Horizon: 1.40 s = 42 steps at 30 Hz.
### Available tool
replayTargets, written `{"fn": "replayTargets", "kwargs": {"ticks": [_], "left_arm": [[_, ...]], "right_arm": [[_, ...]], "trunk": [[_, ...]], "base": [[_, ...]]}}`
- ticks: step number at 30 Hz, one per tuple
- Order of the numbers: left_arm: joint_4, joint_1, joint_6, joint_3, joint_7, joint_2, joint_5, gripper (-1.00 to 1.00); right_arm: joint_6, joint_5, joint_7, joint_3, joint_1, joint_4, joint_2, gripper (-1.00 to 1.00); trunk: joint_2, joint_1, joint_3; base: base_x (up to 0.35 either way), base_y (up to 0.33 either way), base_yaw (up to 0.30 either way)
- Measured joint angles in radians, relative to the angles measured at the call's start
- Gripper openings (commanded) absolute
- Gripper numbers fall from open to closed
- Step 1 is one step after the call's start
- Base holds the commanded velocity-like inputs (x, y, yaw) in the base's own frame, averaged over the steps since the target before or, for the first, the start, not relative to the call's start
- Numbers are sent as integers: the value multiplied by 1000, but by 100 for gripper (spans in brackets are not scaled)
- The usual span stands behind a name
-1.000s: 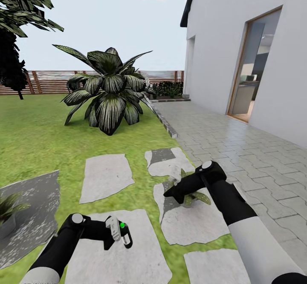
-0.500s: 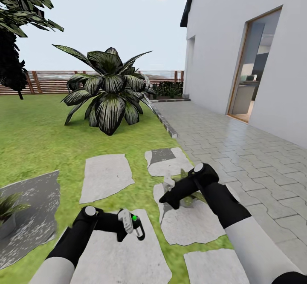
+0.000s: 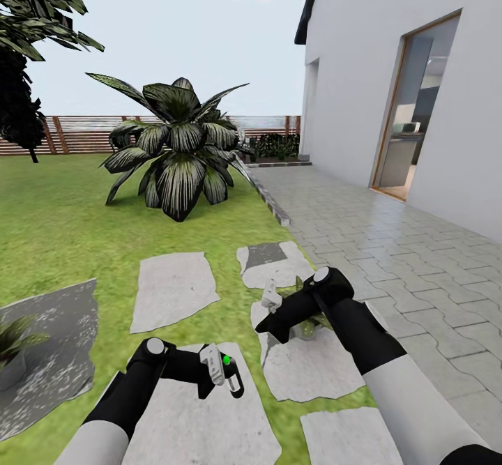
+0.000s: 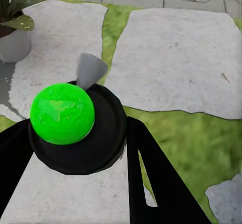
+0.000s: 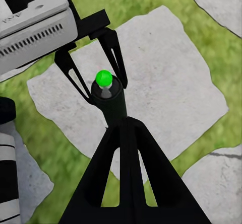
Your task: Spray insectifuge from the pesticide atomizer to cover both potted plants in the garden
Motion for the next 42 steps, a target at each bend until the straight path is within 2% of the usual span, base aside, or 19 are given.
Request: {"fn": "replayTargets", "kwargs": {"ticks": [3, 6, 9, 15, 20, 25, 31, 39, 42], "left_arm": [[0, 0, 0, 0, 0, -1, 0, -100], [0, -3, 0, 0, 1, -28, 0, -100], [0, -4, 0, 0, 2, -38, 0, -100], [0, -17, 0, 0, 2, -40, 0, -100], [0, -18, 0, 0, 2, -41, 0, -100], [0, -18, 0, -1, 2, -42, 0, -100], [0, -18, 0, -40, 0, -55, -2, -100], [0, -19, 0, -45, 1, -57, -2, -100], [0, -21, 0, -46, 28, -58, -1, -100]], "right_arm": [[0, 0, 0, 2, 0, 0, 0, -100], [0, 0, 0, 4, 0, 0, 0, -100], [0, 0, 0, 5, 0, 0, 0, -100], [0, 0, 0, 5, 0, 1, 0, -100], [-52, 1, 0, 5, 0, 1, 0, -100], [-58, 1, 0, 5, 0, 1, 0, -100], [-59, 1, -1, 5, 0, 2, 0, -100], [-59, 1, -1, 5, 0, 2, 0, -100], [-59, 1, -1, 5, 0, 2, 0, -100]], "trunk": [[0, 0, 0], [0, 0, 0], [0, 0, 0], [0, 0, 0], [0, 0, 0], [0, 0, 0], [0, 0, 0], [0, 0, 0], [0, 0, 0]], "base": [[0, 0, 0], [0, 0, 0], [0, 0, 0], [0, 0, 0], [0, 0, 0], [0, 0, 0], [0, 0, 0], [0, 0, 0], [0, 0, 0]]}}
